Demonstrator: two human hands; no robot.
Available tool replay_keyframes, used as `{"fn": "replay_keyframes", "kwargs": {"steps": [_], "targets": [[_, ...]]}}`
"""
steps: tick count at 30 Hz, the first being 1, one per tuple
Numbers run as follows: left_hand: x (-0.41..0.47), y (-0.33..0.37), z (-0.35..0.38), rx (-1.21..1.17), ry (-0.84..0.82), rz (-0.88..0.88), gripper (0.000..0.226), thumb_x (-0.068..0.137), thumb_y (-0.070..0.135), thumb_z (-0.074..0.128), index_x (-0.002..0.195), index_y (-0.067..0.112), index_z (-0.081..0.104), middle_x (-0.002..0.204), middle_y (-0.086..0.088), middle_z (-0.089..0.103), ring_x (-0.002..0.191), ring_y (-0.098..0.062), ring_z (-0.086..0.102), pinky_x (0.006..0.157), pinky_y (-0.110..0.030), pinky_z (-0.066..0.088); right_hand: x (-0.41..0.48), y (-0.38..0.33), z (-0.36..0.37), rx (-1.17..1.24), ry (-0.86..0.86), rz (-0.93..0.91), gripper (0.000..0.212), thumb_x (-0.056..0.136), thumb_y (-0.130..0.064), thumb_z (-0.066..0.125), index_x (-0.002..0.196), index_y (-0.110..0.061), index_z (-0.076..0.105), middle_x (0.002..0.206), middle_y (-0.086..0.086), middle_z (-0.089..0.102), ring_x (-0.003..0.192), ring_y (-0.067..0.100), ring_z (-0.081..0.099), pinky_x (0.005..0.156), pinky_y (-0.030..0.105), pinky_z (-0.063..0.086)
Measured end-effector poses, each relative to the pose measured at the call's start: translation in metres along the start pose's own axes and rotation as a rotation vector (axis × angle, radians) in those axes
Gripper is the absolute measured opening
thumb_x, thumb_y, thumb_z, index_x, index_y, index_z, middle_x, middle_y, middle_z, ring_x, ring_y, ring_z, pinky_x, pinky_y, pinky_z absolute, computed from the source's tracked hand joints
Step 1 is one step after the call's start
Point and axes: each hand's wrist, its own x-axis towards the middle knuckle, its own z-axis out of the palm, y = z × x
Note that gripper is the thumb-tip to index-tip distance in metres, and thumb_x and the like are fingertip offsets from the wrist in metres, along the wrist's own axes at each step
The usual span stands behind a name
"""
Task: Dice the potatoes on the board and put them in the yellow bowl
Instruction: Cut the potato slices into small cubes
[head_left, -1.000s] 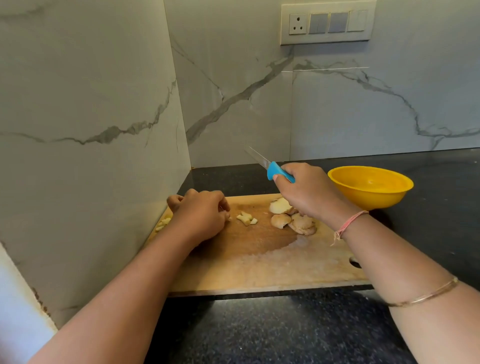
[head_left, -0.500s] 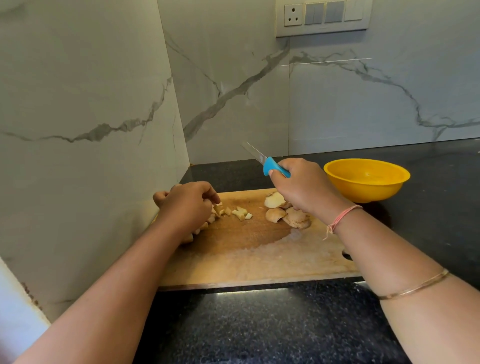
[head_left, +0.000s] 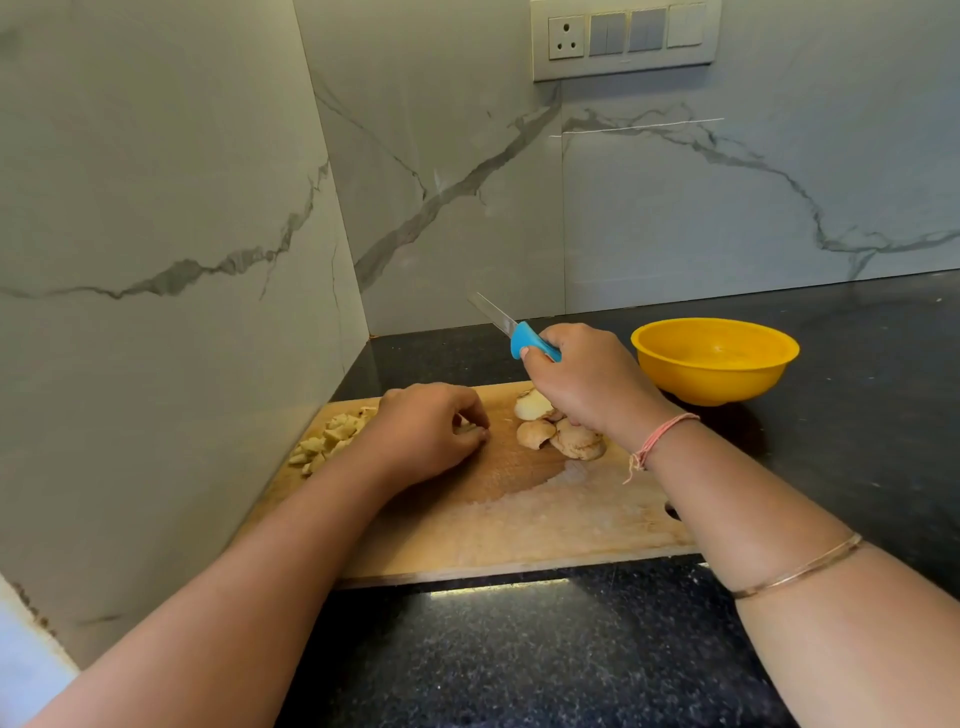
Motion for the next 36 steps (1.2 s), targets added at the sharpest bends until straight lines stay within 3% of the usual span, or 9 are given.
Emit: {"fn": "replay_keyframes", "kwargs": {"steps": [6, 11, 15, 17, 20, 25, 28, 31, 36], "targets": [[-0.005, -0.012, -0.009, 0.089, 0.050, -0.111, 0.018, 0.094, 0.019, 0.054, 0.108, 0.027, 0.063, 0.111, 0.007, 0.064, 0.101, -0.013, 0.057, 0.100, -0.038, 0.044, 0.001, 0.002, 0.002, -0.001, -0.002, -0.003, 0.026, 0.097, -0.031, 0.044, 0.105, -0.012, 0.060, 0.085, 0.000, 0.058, 0.063, 0.012, 0.053, 0.056, 0.020, 0.045], [-0.009, -0.027, -0.013, -0.015, 0.197, -0.228, 0.022, 0.099, 0.016, 0.045, 0.100, 0.028, 0.064, 0.100, 0.003, 0.065, 0.068, -0.012, 0.054, 0.087, -0.040, 0.050, 0.003, 0.004, 0.003, -0.003, 0.014, -0.005, 0.024, 0.097, -0.031, 0.044, 0.102, -0.013, 0.060, 0.075, -0.004, 0.052, 0.061, 0.010, 0.050, 0.051, 0.016, 0.037], [-0.007, -0.027, -0.012, -0.064, 0.274, -0.204, 0.023, 0.099, 0.018, 0.045, 0.104, 0.026, 0.066, 0.110, 0.003, 0.064, 0.074, -0.015, 0.055, 0.083, -0.037, 0.050, 0.005, 0.005, 0.002, 0.004, 0.036, -0.006, 0.027, 0.097, -0.032, 0.044, 0.109, -0.013, 0.060, 0.083, -0.003, 0.055, 0.063, 0.009, 0.050, 0.051, 0.015, 0.036], [-0.009, -0.021, -0.013, -0.084, 0.239, -0.163, 0.018, 0.098, 0.024, 0.049, 0.107, 0.026, 0.063, 0.107, 0.008, 0.059, 0.072, -0.011, 0.052, 0.083, -0.038, 0.050, 0.006, 0.007, 0.000, 0.005, 0.059, -0.004, 0.028, 0.097, -0.031, 0.044, 0.111, -0.013, 0.060, 0.086, -0.001, 0.056, 0.063, 0.009, 0.049, 0.052, 0.015, 0.037], [-0.008, -0.009, -0.011, -0.083, 0.201, -0.098, 0.018, 0.096, 0.026, 0.053, 0.111, 0.025, 0.063, 0.111, 0.007, 0.059, 0.094, -0.011, 0.054, 0.095, -0.039, 0.048, 0.008, 0.010, -0.005, 0.006, 0.092, -0.009, 0.028, 0.097, -0.031, 0.045, 0.111, -0.012, 0.059, 0.086, 0.000, 0.056, 0.060, 0.010, 0.049, 0.051, 0.015, 0.040], [0.009, 0.015, -0.003, -0.177, 0.106, 0.029, 0.025, 0.096, 0.024, 0.054, 0.121, 0.024, 0.057, 0.119, 0.006, 0.060, 0.103, -0.008, 0.055, 0.086, -0.021, 0.047, 0.010, 0.014, -0.009, -0.004, 0.162, -0.002, 0.030, 0.098, -0.032, 0.045, 0.114, -0.011, 0.058, 0.089, 0.001, 0.056, 0.067, 0.011, 0.052, 0.052, 0.013, 0.040], [0.024, 0.032, 0.002, -0.237, 0.007, 0.066, 0.039, 0.096, 0.029, 0.055, 0.133, 0.022, 0.048, 0.132, 0.003, 0.054, 0.113, -0.011, 0.055, 0.091, -0.022, 0.046, 0.010, 0.015, -0.009, -0.013, 0.181, 0.005, 0.029, 0.098, -0.032, 0.045, 0.112, -0.011, 0.059, 0.088, 0.001, 0.056, 0.071, 0.012, 0.054, 0.055, 0.014, 0.042], [0.034, 0.041, 0.008, -0.287, -0.019, 0.023, 0.045, 0.093, 0.029, 0.059, 0.135, 0.021, 0.046, 0.133, 0.001, 0.055, 0.110, -0.013, 0.057, 0.092, -0.026, 0.050, 0.010, 0.015, -0.008, -0.021, 0.185, -0.003, 0.030, 0.098, -0.032, 0.045, 0.113, -0.010, 0.059, 0.090, 0.000, 0.056, 0.075, 0.012, 0.054, 0.055, 0.012, 0.040], [0.034, 0.038, 0.012, -0.391, 0.098, 0.005, 0.055, 0.084, 0.024, 0.072, 0.133, 0.020, 0.048, 0.127, 0.001, 0.058, 0.105, -0.010, 0.055, 0.087, -0.022, 0.046, 0.010, 0.014, -0.008, -0.033, 0.188, -0.019, 0.031, 0.098, -0.031, 0.045, 0.115, -0.010, 0.059, 0.094, 0.002, 0.058, 0.079, 0.010, 0.051, 0.053, 0.009, 0.032]]}}
